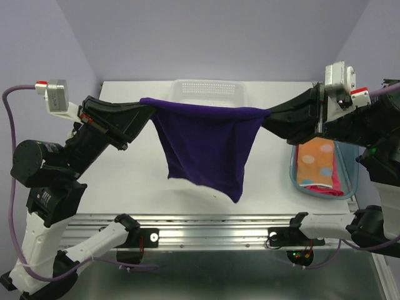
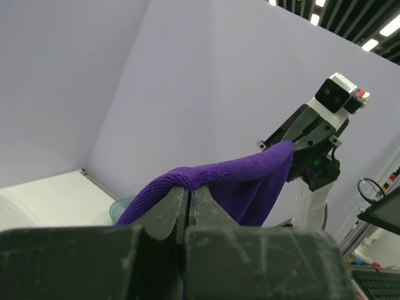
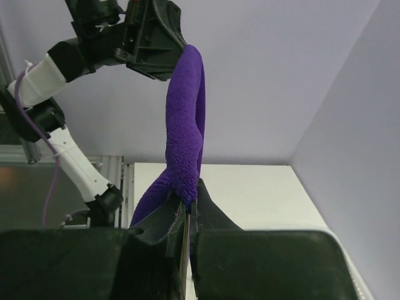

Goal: Fold and stack the towels
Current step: Flatten out the crumpled towel

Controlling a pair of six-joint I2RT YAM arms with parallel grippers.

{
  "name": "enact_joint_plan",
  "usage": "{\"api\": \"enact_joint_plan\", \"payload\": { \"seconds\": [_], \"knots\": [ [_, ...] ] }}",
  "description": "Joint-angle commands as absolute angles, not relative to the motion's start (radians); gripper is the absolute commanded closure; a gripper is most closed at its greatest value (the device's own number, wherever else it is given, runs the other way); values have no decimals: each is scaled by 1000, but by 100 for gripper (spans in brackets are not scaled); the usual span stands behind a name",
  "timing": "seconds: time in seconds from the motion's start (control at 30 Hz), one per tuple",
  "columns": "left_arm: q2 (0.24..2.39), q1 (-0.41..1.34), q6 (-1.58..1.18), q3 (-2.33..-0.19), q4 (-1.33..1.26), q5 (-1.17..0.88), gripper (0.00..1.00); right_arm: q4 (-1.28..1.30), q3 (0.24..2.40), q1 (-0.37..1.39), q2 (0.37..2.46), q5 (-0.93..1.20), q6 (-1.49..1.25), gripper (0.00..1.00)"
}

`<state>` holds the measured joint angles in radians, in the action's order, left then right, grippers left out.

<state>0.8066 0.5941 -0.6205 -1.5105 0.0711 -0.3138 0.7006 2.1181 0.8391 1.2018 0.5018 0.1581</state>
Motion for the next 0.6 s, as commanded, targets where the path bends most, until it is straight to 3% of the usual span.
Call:
{"api": "enact_joint_plan", "payload": {
  "seconds": [0.0,0.1,0.27,0.43,0.5,0.57],
  "knots": [
    [798,592,-664,-1502,-1,-411,100,684,2109,835,1180,580,114,99],
    [793,592,-652,-1493,-15,-381,100,672,2082,835,1169,565,117,99],
    [796,592,-612,-1407,-17,-299,100,603,1924,836,1173,297,124,99],
    [834,592,-584,-1232,-5,-48,100,483,1718,836,1225,-140,136,99],
    [874,586,-583,-1166,-9,140,100,421,1648,815,1329,-207,155,99],
    [913,575,-580,-1138,-23,168,100,411,1632,769,1359,-184,146,99]
  ]
}}
